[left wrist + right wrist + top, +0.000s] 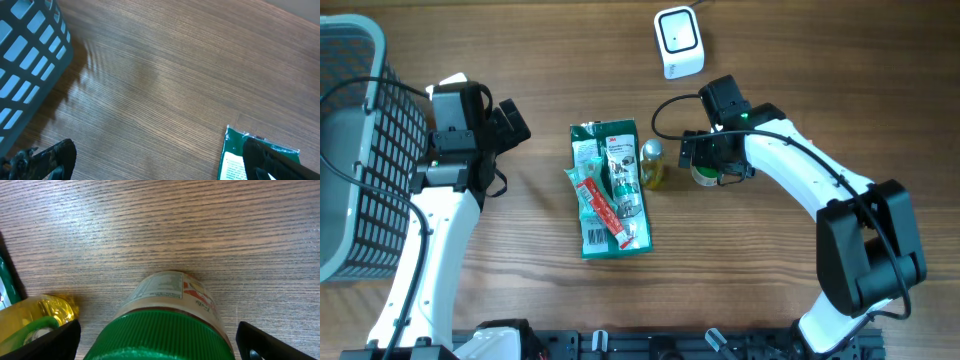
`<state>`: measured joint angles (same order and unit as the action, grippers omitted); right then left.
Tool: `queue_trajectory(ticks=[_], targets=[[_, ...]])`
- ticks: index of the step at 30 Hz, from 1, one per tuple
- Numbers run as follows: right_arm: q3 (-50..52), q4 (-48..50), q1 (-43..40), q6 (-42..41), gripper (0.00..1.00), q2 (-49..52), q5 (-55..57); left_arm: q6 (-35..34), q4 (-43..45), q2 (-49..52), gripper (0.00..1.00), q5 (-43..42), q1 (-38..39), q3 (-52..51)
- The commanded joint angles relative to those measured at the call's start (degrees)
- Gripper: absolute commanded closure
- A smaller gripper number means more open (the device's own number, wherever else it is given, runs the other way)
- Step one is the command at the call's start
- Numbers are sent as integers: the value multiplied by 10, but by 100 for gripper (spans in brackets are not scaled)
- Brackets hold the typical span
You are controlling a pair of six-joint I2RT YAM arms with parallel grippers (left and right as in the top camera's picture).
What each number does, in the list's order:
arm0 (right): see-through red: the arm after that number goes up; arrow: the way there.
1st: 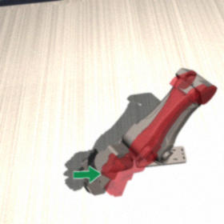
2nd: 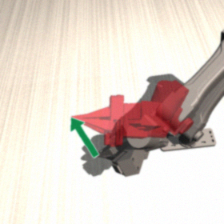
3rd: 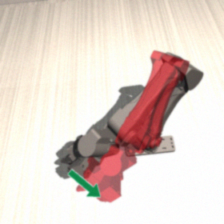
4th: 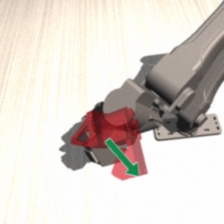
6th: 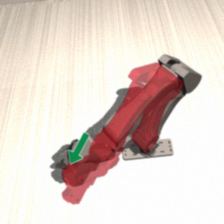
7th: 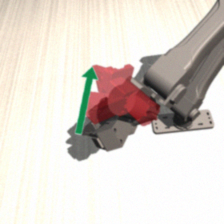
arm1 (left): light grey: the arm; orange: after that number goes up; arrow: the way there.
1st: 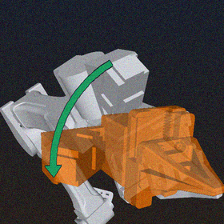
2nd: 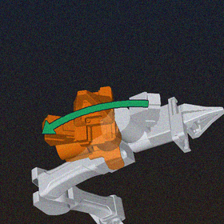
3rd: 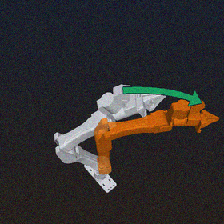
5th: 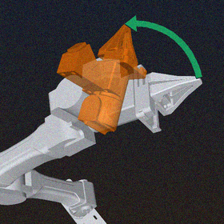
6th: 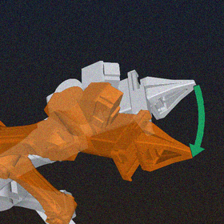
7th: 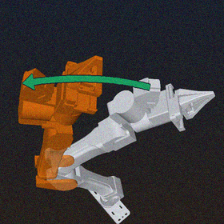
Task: Scan the item barcode
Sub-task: 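Lower the right gripper and grasp the green-capped jar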
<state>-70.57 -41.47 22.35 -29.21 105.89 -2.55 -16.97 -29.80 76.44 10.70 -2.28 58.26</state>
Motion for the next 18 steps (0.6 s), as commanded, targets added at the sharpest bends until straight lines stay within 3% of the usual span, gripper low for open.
queue_trajectory(ticks=[1, 6, 9, 18], targets=[[5, 7, 3, 7, 7, 9, -5, 7, 1, -2, 0, 5, -2, 5], [6, -13, 3, 9, 13, 9, -5, 7, 1, -2, 0, 5, -2, 5], [6, 3, 3, 70, 12, 9, 7, 7, 1, -2, 0, 5, -2, 5], [-13, -67, -1, 48, 18, 7, 114, 7, 1, -2, 0, 5, -2, 5]])
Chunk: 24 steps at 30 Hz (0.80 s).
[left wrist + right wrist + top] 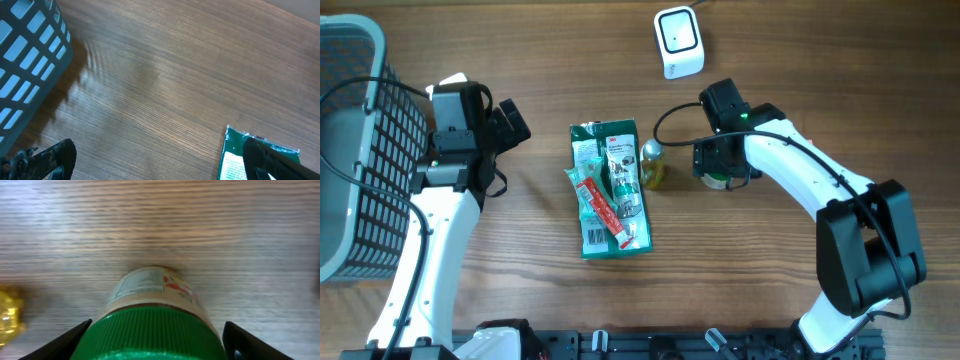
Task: Scan the item barcode
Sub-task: 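Lower the right gripper and grasp the green-capped jar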
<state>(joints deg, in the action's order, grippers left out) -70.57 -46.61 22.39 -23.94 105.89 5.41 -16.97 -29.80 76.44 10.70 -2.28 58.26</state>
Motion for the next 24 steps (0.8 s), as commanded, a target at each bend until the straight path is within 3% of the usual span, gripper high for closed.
queue_trajectory(ticks=[1, 12, 24], targets=[[-20, -23, -1, -4, 18, 7, 33, 7, 1, -2, 0, 5, -2, 5], [4, 8, -1, 29, 19, 11, 19, 7, 1, -2, 0, 5, -2, 5], [17, 21, -1, 29, 28, 16, 19, 7, 1, -2, 0, 5, -2, 5]])
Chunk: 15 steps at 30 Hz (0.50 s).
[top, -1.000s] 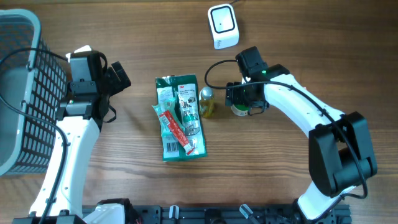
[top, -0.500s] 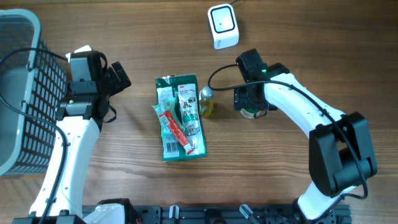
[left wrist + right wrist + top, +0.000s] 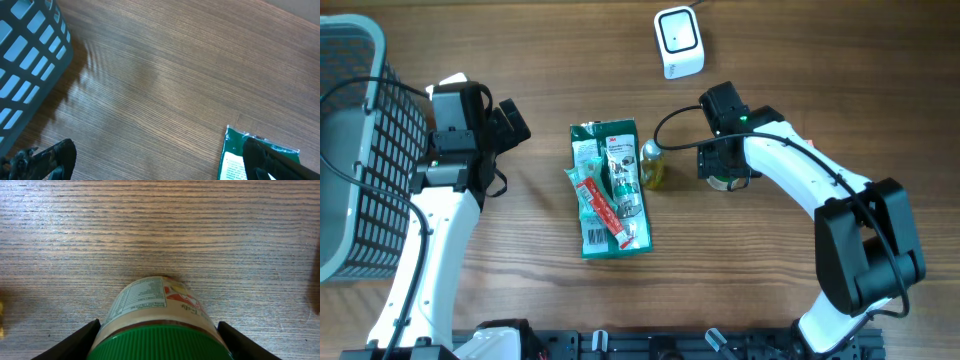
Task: Scan the item barcode
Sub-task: 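Lower the right gripper and grasp the green-capped jar, then lift the jar and hold it in front of the scanner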
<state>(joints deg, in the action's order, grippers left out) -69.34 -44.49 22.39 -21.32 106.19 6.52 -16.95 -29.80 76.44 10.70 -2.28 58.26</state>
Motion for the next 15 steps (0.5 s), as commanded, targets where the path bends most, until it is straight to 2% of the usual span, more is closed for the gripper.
queue_trajectory(ticks=[1, 8, 13, 15], targets=[[5, -2, -1, 3, 24, 13, 7, 7, 1, -2, 0, 5, -2, 5], [24, 23, -1, 3, 21, 13, 10, 7, 1, -2, 0, 5, -2, 5], [-1, 2, -1, 2, 32, 12, 4, 7, 1, -2, 0, 5, -2, 5], [-29, -28, -2, 2, 45, 0, -19, 7, 1, -2, 0, 5, -2, 5]])
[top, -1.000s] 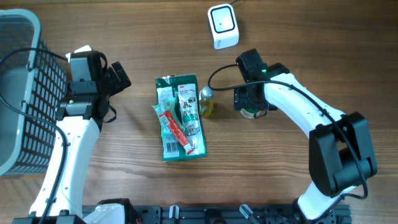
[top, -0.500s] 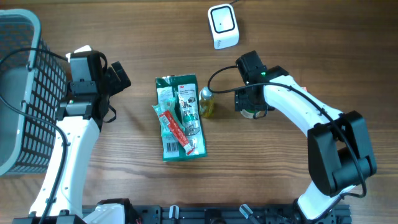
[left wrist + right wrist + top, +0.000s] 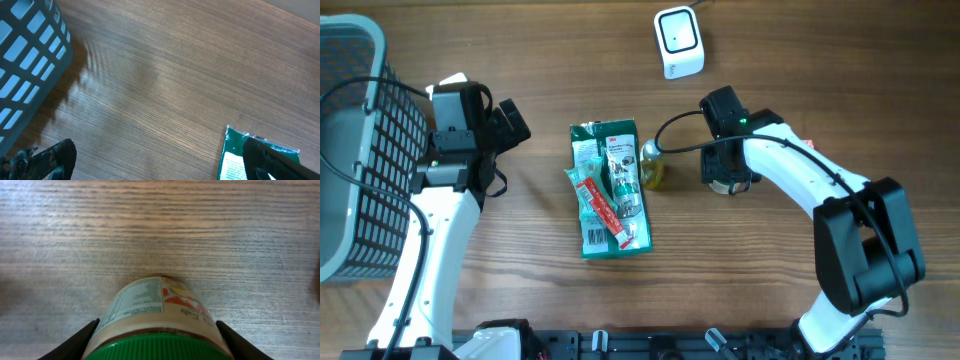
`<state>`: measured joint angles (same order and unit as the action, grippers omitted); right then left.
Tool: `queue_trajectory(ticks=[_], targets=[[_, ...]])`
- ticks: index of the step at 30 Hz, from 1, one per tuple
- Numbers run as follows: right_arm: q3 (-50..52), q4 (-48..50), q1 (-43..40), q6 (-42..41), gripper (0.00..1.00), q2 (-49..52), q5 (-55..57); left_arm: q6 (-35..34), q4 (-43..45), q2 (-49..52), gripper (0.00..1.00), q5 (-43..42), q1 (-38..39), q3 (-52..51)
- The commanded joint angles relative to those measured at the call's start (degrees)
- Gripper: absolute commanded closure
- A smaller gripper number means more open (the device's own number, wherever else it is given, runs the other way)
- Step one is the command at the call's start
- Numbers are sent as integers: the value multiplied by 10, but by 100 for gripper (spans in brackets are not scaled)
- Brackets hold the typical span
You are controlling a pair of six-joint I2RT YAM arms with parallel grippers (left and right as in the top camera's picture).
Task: Scan the item barcode
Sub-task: 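Lift the jar and hold it in front of the scanner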
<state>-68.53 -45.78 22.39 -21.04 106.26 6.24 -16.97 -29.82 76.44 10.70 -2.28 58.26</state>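
Observation:
A jar with a green ribbed lid and a printed label (image 3: 160, 310) stands on the wooden table, filling the bottom of the right wrist view. My right gripper (image 3: 157, 342) is shut on the jar, one dark finger against each side. From overhead the right gripper (image 3: 725, 168) covers most of the jar (image 3: 723, 184). The white barcode scanner (image 3: 678, 40) sits at the far edge, above and left of the jar. My left gripper (image 3: 160, 162) is open over bare wood at the left, and overhead it shows next to the basket (image 3: 513, 125).
A green packet with a red strip (image 3: 610, 190) lies mid-table, its corner also in the left wrist view (image 3: 235, 155). A small yellow bottle (image 3: 653, 168) lies between packet and jar. A grey mesh basket (image 3: 350, 150) stands at the left edge.
The right fingers stay pressed on the jar's sides. The sliver of yellow bottle at the left edge of the right wrist view is gone. The left arm has not moved.
The right gripper first stood wide open around the jar, which was close beside the yellow bottle. Then its fingers were nearer the jar, which stood further right of the bottle. After that the fingers touched both sides, and they hold it now.

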Motion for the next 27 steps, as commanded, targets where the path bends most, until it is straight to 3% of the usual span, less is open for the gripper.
queue_trajectory(ticks=[1, 4, 5, 6, 7, 8, 10, 15, 20, 21, 22, 23, 24, 25, 26, 27], targets=[[-60, -42, -9, -2, 47, -14, -37, 7, 2, -2, 0, 5, -2, 5], [-120, -115, -52, -25, 65, -54, -137, 7, 2, -2, 0, 5, -2, 5], [-145, -156, -94, -36, 72, -84, -294, 7, 2, -2, 0, 5, -2, 5], [-149, -165, -110, -35, 83, -95, -369, 7, 2, -2, 0, 5, -2, 5], [-149, -184, -131, -36, 85, -111, -475, 7, 2, -2, 0, 5, -2, 5], [-149, -201, -145, -47, 75, -120, -552, 7, 2, -2, 0, 5, -2, 5], [-149, -238, -157, -128, 71, -126, -645, 7, 2, -2, 0, 5, -2, 5], [-149, -243, -157, -226, 74, -126, -704, 7, 2, -2, 0, 5, -2, 5], [-149, -224, -157, -240, 75, -126, -641, 7, 2, -2, 0, 5, -2, 5], [-149, -208, -157, -232, 84, -126, -549, 7, 2, -2, 0, 5, -2, 5], [-148, -193, -154, -177, 96, -126, -306, 7, 2, -2, 0, 5, -2, 5], [-146, -196, -153, -171, 96, -126, -160, 7, 2, -2, 0, 5, -2, 5], [-146, -196, -153, -166, 96, -126, -104, 7, 2, -2, 0, 5, -2, 5], [-148, -188, -154, -136, 96, -126, -85, 7, 2, -2, 0, 5, -2, 5], [-165, -162, -156, -18, 96, -126, -125, 7, 2, -2, 0, 5, -2, 5], [-192, -147, -156, 49, 96, -126, -172, 7, 2, -2, 0, 5, -2, 5]])
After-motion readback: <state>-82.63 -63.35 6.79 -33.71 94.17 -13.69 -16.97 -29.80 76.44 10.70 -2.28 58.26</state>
